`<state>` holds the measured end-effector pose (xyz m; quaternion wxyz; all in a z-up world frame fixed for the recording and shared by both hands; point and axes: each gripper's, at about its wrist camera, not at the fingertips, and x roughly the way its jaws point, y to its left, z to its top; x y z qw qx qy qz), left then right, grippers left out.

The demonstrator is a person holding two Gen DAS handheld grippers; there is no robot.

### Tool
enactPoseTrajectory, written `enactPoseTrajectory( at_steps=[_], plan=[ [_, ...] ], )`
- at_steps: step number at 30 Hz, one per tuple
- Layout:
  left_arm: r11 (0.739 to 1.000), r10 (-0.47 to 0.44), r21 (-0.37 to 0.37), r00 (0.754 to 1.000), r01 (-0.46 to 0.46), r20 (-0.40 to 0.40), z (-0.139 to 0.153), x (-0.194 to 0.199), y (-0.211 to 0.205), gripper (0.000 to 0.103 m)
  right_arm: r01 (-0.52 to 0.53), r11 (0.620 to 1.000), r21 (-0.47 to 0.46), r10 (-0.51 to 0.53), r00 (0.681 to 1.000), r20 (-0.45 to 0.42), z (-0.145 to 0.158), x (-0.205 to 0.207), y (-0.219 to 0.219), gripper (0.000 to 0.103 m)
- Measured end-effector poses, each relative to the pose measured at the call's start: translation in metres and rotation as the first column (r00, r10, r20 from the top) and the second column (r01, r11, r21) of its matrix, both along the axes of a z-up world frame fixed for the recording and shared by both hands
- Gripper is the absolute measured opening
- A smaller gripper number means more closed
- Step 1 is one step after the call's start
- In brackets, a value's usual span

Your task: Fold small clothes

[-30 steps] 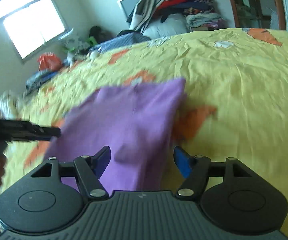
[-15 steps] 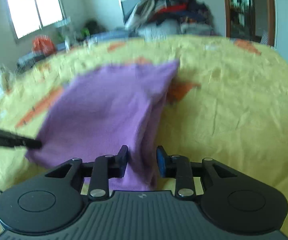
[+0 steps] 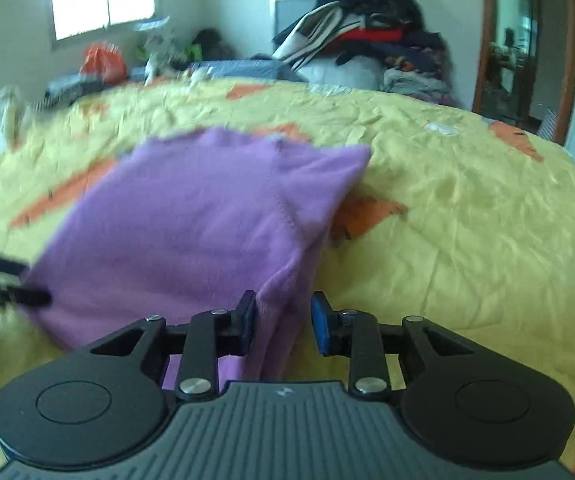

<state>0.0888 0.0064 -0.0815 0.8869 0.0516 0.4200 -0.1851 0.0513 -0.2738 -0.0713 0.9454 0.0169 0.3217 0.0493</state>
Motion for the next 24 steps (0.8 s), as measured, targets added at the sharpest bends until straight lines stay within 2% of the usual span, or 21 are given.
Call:
enactPoseTrajectory(
  at_steps=[3, 6, 9, 11, 15, 17, 19, 22, 23, 24],
  plan=[
    [1.000, 0.013, -0.010, 1.000, -0.013, -0.009, 0.006, -0.002, 0.003, 0.065, 0.005, 0.999, 0.043, -0.008, 0.997, 0.082, 0.021, 0.006, -0.003, 0.029],
    [1.000, 0.014, -0.014, 1.000, -0.014, -0.023, 0.006, -0.003, -0.001, 0.061, -0.075, 0.993, 0.096, 0.067, 0.994, 0.084, 0.024, 0.037, 0.004, 0.029],
    [1.000, 0.029, -0.010, 0.999, -0.029, -0.028, 0.002, -0.002, -0.002, 0.064, -0.112, 0.985, 0.128, 0.114, 0.993, -0.006, 0.010, 0.079, 0.008, 0.027],
    [0.999, 0.036, -0.016, 0.999, -0.036, -0.031, 0.001, -0.002, 0.000, 0.066, -0.054, 0.998, 0.041, 0.056, 0.997, -0.053, -0.002, 0.105, 0.006, 0.027],
    [0.999, 0.031, -0.018, 0.999, -0.032, -0.024, -0.001, -0.002, 0.001, 0.070, -0.016, 0.995, 0.100, 0.025, 0.996, -0.083, 0.001, 0.127, -0.011, 0.029],
    [0.999, 0.031, -0.024, 0.999, -0.031, -0.031, -0.001, 0.000, 0.003, 0.070, 0.010, 0.994, 0.105, 0.000, 0.996, -0.089, 0.012, 0.125, -0.009, 0.030],
    [0.999, 0.028, -0.025, 0.999, -0.028, -0.027, -0.001, 0.001, 0.004, 0.071, -0.003, 0.999, 0.052, 0.006, 0.998, -0.064, 0.024, 0.113, 0.005, 0.030],
    [0.999, 0.027, -0.028, 1.000, -0.028, -0.014, -0.003, 0.001, 0.005, 0.073, -0.051, 0.995, 0.088, 0.054, 0.998, -0.033, 0.027, 0.092, 0.021, 0.033],
    [0.999, 0.025, -0.028, 1.000, -0.025, -0.012, -0.003, 0.000, 0.005, 0.074, -0.048, 0.997, 0.066, 0.051, 0.998, -0.037, 0.024, 0.084, 0.027, 0.040],
    [0.999, 0.024, -0.029, 1.000, -0.025, -0.010, -0.004, 0.000, 0.005, 0.074, -0.034, 0.999, 0.040, 0.036, 0.999, -0.033, 0.019, 0.076, 0.033, 0.053]
  ],
)
